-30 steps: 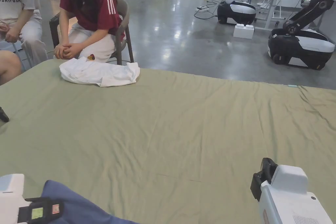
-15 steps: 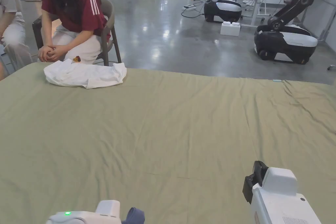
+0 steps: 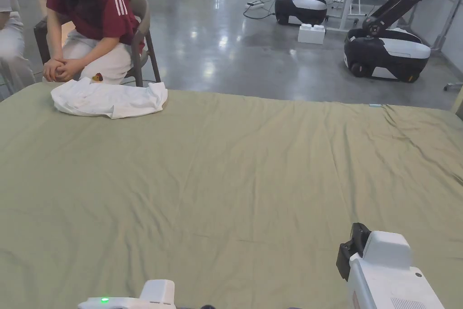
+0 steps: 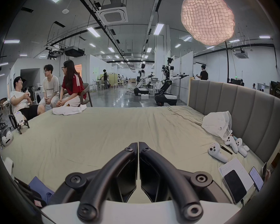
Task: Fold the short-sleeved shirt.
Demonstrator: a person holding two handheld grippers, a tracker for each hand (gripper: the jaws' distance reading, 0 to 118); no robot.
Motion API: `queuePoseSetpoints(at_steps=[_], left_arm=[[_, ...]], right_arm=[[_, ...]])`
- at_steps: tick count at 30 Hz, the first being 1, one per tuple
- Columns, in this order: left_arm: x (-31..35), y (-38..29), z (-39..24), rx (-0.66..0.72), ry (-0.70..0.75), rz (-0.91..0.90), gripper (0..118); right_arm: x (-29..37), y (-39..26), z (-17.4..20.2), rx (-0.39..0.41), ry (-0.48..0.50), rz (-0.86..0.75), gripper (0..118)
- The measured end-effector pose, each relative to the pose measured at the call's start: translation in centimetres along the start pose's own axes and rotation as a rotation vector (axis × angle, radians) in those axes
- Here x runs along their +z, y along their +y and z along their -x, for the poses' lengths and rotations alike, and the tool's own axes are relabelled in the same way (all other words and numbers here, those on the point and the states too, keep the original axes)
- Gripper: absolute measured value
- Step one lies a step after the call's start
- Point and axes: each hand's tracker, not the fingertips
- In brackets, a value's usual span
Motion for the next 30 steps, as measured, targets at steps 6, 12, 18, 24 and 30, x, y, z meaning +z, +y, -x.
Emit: queuePoseSetpoints(at_steps=[6,12,18,24,30], left_arm=[[1.3,0.6,1.4,0.03,-0.006,-0.063,16],[-3.7,-1.1,1.1,0.001,-0.007,0.103,5],[-6.4,-2.8,0.1,-0.01,-0.08,0.077,4],[-5.0,-2.9,0.7,-0.008,-0.099,0.053,4],[0.3,-1.2,4.6,0.024,-0.126,-0.06,25]], right_arm=[[0.0,-0.3,0.5,-0.005,0.013,0.007,0],[0.0,-0.6,1.1,0.011,0.026,0.019,0],[0.1,-0.9,1.0,0.016,0.022,0.029,0],[0.1,-0.9,0.9,0.029,0.021,0.028,0],[0.0,-0.7,1.1,0.032,0.031,0.028,0]])
